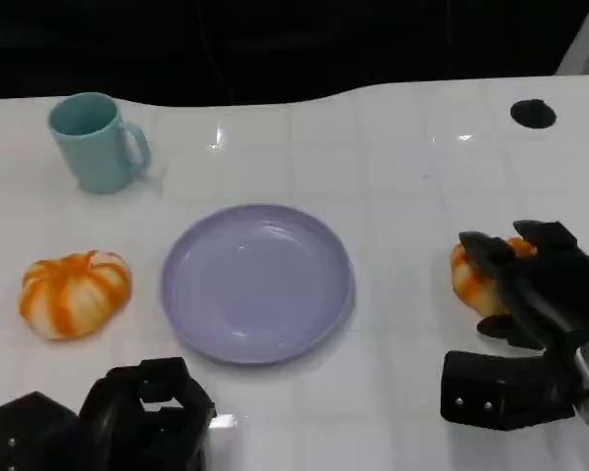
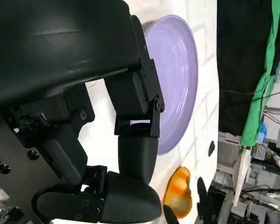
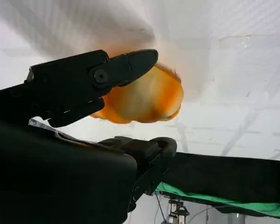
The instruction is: Grasp the bread from the table and place it into the plate.
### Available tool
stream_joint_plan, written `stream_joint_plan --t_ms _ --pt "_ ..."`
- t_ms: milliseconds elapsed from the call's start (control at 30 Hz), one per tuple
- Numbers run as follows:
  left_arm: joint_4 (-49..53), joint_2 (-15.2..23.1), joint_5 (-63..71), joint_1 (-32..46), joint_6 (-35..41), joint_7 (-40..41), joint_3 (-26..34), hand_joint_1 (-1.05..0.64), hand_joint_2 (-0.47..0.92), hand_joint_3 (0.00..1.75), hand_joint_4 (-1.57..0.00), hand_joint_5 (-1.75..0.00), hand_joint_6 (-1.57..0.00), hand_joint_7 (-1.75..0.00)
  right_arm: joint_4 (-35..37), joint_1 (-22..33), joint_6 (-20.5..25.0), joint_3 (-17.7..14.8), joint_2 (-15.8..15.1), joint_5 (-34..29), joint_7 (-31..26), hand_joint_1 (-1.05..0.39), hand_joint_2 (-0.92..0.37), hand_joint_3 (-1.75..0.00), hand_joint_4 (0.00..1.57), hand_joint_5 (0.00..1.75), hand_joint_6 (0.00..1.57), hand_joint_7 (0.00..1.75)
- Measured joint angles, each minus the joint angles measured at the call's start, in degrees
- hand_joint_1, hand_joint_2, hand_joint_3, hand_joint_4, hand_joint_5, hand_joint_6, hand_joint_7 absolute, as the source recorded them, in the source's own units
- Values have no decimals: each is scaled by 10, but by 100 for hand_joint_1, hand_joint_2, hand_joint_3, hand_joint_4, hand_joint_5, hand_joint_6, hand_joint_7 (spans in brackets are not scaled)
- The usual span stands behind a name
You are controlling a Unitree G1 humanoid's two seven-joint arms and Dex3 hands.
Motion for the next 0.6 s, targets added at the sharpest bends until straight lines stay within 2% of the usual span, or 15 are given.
stream_joint_plan --t_ms 133,233,267,400,433,467,500,533,600 --pt "-4 0 0 1 1 0 0 -105 38 109 -157 -123 -139 -91 34 -11 -2 9 4 8 -14 -46 -87 0 16 30 34 1" --pt "-8 0 0 2 1 0 0 -105 38 108 -157 -123 -139 -91 60 -28 -6 18 5 15 -19 -42 -90 0 36 21 41 2" --pt "-8 0 0 2 1 0 0 -105 38 108 -157 -123 -139 -91 68 -33 -7 20 5 17 -20 -39 -91 0 48 18 49 3" --pt "-12 0 0 5 3 0 0 -105 38 108 -157 -124 -139 -91 109 -52 -18 25 10 30 -42 -31 -92 -1 77 23 69 8" --pt "-13 0 0 7 3 0 0 -105 38 108 -157 -124 -139 -91 119 -56 -23 25 12 33 -55 -27 -92 -1 85 30 75 9" --pt "-14 0 0 8 3 0 0 -105 38 109 -157 -124 -139 -92 131 -60 -34 26 14 36 -70 -26 -92 -1 86 46 82 7" --pt "-14 0 0 9 3 0 0 -105 38 109 -157 -124 -139 -92 142 -62 -46 26 14 39 -86 -24 -92 -3 87 77 93 7" --pt "-14 0 0 10 3 0 0 -105 38 109 -157 -124 -139 -92 153 -65 -58 26 14 44 -100 -22 -92 -4 89 91 100 8" --pt "-14 0 0 10 3 0 0 -105 38 109 -157 -124 -139 -92 172 -70 -78 26 15 54 -125 -19 -92 -7 87 145 118 20"
